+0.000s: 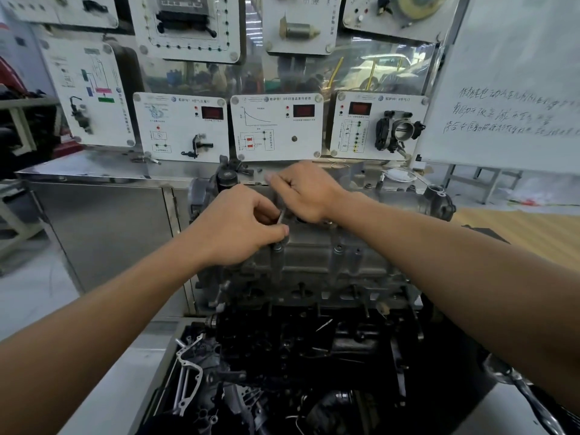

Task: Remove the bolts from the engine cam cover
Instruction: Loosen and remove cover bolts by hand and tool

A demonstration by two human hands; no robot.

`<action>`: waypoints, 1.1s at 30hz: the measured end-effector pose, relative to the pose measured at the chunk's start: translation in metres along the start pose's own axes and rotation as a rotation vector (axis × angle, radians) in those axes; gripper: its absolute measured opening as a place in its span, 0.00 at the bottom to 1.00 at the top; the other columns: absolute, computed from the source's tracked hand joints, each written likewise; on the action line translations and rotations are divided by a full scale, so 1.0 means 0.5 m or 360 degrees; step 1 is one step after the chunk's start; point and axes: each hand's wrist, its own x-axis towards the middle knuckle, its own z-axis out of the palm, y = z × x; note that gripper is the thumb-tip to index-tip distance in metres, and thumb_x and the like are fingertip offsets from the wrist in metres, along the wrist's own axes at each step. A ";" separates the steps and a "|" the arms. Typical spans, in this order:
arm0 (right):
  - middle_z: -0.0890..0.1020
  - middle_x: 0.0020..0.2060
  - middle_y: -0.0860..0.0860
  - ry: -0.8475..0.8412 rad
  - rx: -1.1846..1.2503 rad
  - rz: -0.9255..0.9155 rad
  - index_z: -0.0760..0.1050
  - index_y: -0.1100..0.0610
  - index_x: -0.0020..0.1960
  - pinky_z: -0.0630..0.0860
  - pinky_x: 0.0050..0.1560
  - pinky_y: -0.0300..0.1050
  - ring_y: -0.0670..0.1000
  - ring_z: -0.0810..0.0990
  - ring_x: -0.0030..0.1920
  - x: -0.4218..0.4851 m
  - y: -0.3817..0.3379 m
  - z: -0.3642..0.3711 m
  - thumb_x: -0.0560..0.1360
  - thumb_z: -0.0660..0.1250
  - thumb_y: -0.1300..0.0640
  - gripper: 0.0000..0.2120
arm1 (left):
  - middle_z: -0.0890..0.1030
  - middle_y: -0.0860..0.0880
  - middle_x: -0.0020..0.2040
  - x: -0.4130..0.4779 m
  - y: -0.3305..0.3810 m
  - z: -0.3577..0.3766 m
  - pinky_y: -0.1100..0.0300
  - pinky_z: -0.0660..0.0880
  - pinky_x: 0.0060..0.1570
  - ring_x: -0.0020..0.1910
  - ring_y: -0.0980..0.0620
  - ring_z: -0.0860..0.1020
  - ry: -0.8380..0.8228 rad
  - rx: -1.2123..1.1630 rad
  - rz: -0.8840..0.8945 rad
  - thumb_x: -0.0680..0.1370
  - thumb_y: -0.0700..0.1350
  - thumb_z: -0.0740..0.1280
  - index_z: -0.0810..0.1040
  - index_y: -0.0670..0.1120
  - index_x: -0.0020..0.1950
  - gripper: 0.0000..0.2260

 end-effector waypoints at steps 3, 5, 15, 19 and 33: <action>0.65 0.22 0.51 -0.0107 0.0274 0.0043 0.61 0.56 0.27 0.59 0.28 0.42 0.50 0.61 0.24 0.030 -0.018 0.013 0.84 0.54 0.48 0.28 | 0.85 0.43 0.35 -0.002 0.003 -0.012 0.56 0.80 0.34 0.31 0.48 0.82 -0.0110 -0.0374 -0.0321 0.73 0.47 0.75 0.86 0.44 0.41 0.07; 0.63 0.23 0.52 -0.0157 0.0403 0.0096 0.60 0.56 0.27 0.60 0.28 0.42 0.50 0.60 0.25 0.037 -0.023 0.013 0.85 0.53 0.48 0.28 | 0.85 0.43 0.35 -0.004 0.007 -0.013 0.61 0.79 0.33 0.32 0.49 0.83 -0.0079 -0.0502 -0.0421 0.72 0.45 0.76 0.86 0.43 0.40 0.06; 0.63 0.18 0.48 -0.0202 0.0317 0.0107 0.59 0.55 0.24 0.61 0.27 0.40 0.47 0.61 0.21 0.013 0.008 -0.011 0.84 0.50 0.43 0.32 | 0.82 0.54 0.27 -0.007 0.058 0.003 0.66 0.74 0.29 0.28 0.58 0.80 0.0208 0.0318 -0.0202 0.72 0.44 0.74 0.85 0.49 0.34 0.06; 0.67 0.21 0.50 -0.0187 0.0375 0.0209 0.65 0.58 0.28 0.66 0.31 0.47 0.47 0.66 0.22 -0.018 0.018 -0.010 0.84 0.48 0.42 0.31 | 0.83 0.54 0.35 0.005 0.095 -0.037 0.61 0.78 0.40 0.35 0.59 0.80 0.0440 0.0437 -0.0054 0.71 0.43 0.73 0.86 0.51 0.41 0.04; 0.66 0.24 0.51 -0.0694 0.1508 0.1284 0.69 0.57 0.42 0.58 0.17 0.30 0.45 0.66 0.17 -0.270 -0.040 -0.206 0.84 0.54 0.63 0.13 | 0.86 0.55 0.49 0.116 0.154 0.034 0.61 0.77 0.55 0.45 0.61 0.81 -0.0450 0.0650 0.0823 0.76 0.42 0.72 0.85 0.49 0.56 0.09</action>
